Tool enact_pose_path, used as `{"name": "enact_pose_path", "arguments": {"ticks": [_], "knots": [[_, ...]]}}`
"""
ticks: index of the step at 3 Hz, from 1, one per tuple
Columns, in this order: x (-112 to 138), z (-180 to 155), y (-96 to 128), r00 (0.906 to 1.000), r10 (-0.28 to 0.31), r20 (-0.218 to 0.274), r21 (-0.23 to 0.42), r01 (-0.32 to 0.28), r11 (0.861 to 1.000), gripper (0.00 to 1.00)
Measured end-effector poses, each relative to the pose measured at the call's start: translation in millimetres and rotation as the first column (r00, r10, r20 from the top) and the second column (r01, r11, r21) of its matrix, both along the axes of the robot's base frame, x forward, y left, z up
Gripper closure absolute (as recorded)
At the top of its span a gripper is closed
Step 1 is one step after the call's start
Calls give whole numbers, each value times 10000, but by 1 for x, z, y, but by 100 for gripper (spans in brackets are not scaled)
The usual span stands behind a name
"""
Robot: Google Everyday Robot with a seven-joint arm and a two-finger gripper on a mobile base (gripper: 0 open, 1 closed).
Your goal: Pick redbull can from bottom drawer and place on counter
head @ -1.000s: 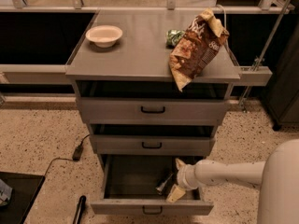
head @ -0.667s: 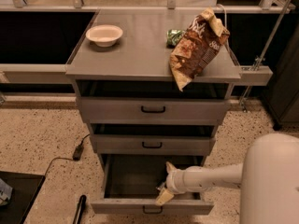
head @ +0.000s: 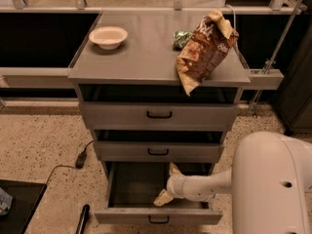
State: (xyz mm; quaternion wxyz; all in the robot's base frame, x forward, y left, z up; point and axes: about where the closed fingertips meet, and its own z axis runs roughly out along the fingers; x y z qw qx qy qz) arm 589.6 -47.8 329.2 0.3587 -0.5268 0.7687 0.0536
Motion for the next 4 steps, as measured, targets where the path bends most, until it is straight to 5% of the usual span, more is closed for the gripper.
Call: {"name": "enact_pose_path", "arguments": {"ticks": [1, 3, 4], "knots": [[1, -7, 2, 9999, 8, -154, -12, -8, 10000, 0], [22, -90, 12, 9898, -175, -1411, 56, 185, 9998, 0], [22, -90, 12, 9898, -173, -1413, 56, 183, 9998, 0]]}}
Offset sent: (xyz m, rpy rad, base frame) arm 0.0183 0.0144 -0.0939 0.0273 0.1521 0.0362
